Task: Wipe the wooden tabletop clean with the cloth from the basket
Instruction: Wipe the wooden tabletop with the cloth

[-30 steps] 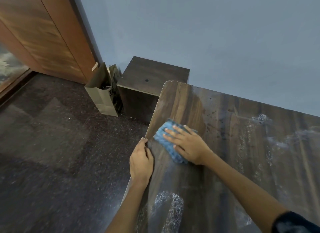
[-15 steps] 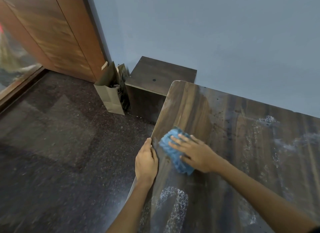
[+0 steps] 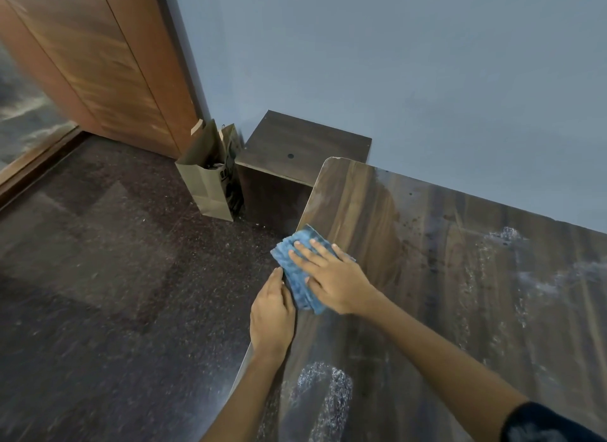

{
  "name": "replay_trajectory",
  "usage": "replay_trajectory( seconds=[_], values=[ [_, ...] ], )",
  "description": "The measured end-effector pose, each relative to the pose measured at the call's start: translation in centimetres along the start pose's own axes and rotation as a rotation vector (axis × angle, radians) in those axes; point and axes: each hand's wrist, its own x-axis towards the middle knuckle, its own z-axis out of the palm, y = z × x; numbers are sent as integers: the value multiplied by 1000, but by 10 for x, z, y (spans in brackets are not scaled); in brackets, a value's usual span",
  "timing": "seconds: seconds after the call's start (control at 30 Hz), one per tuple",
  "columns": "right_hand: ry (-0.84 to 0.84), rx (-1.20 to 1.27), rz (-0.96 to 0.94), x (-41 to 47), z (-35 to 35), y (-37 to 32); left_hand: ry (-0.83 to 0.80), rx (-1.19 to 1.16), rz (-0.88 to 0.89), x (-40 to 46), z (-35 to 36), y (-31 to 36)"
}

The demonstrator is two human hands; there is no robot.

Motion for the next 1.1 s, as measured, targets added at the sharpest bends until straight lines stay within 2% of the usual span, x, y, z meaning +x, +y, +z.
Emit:
replay_trajectory(
  seconds=[0.07,0.17,0.3,0.37,0.47,0.53,0.6,0.67,0.77,0.87,0.97,1.1],
  values=[
    [32,-24,60,14,-6,19,7,18,-2,1,1,1],
    [93,-27,281,57,-26,54,0,37,9,1,2,2],
    [49,59,481,117,-50,79,13,13,5,4,3,1],
    [34,36,445,128,-49,76,31,-14,2,6,3,1],
    [71,-40,207,101,-34,57,81,-64,-22,12,5,3],
    [105,-2,58,65,-18,40,129,-125,-67,20,6,5],
    [129,28,63,44,-13,38,159,-166,-94,31,9,9],
    [165,33,184,55,-19,59,160,-193,-96,41,14,14],
    [215,21,468,101,-38,101,164,-225,-106,46,19,20],
    [149,98,623,145,-57,121,175,-253,-113,46,21,18],
    [86,75,561,162,-64,117,188,-257,-114,46,21,16],
    [81,-49,207,119,-53,100,200,-242,-93,47,23,16]
  ],
)
